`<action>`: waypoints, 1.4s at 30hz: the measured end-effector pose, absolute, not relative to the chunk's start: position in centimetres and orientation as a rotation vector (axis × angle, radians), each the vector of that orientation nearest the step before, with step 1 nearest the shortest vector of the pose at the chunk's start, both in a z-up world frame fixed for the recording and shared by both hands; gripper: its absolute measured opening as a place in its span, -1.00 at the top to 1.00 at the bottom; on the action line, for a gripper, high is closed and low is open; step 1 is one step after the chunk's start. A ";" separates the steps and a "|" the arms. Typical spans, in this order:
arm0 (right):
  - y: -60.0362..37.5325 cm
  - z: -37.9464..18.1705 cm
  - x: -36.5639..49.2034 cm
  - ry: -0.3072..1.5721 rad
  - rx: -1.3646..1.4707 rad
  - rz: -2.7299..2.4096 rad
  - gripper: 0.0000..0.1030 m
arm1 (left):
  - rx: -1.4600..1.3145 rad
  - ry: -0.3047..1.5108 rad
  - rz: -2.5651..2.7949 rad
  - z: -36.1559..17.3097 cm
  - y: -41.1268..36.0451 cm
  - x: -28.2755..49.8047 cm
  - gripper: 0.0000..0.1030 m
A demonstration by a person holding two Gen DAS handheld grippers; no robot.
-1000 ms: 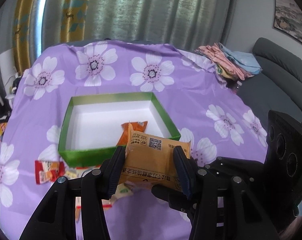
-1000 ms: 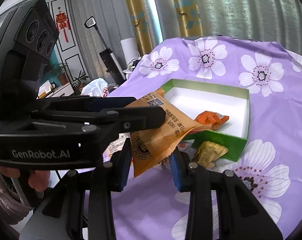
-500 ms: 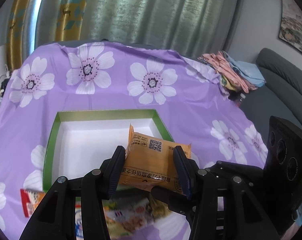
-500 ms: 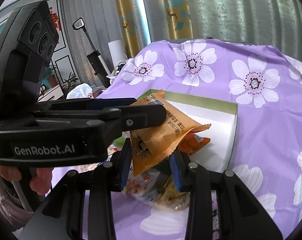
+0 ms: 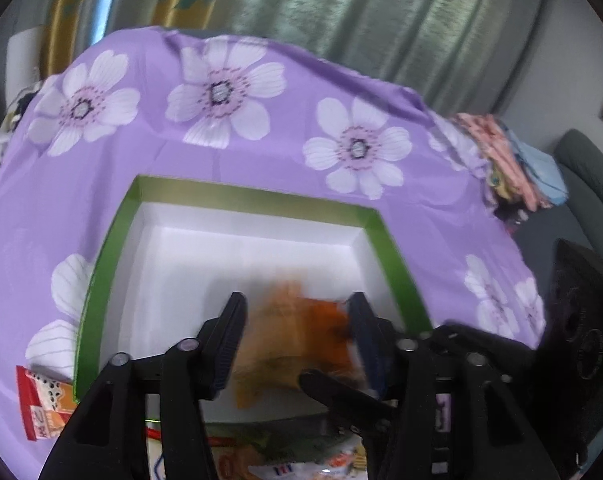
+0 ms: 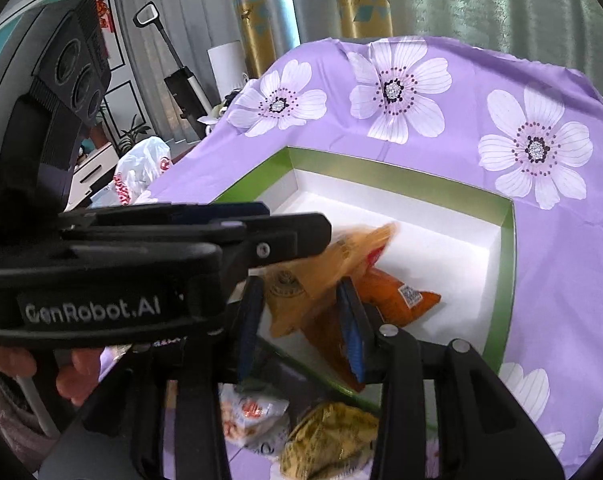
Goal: Organize snacks
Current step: 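Carry the yellow-brown bag into the green box and open the right tool, then grasp the gold-wrapped pastry with the right tool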
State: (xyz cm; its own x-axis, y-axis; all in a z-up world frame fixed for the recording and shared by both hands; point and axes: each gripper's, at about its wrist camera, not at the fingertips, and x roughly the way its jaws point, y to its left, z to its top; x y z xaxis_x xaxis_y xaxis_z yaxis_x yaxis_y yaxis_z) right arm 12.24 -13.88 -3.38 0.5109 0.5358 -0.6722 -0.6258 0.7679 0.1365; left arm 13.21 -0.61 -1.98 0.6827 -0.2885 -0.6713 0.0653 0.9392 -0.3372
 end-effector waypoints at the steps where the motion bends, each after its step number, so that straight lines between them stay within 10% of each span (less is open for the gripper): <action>1: -13.9 -3.4 12.2 0.759 -0.137 0.690 -0.02 | -0.299 0.804 -0.183 -2.1 -0.4 13.2 -0.51; 42: -23.5 -5.8 1.2 0.866 0.013 0.595 -0.27 | -0.311 0.850 -0.511 -3.4 -5.2 2.7 -0.91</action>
State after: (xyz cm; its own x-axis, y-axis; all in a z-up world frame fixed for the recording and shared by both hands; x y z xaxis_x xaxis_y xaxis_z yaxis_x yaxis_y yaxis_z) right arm 1.19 -23.48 -5.81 0.4970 0.4963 -0.7118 -0.4860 0.8388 0.2455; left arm 2.66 -5.15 -3.35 0.5505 -0.5447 -0.6327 0.3035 0.8366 -0.4561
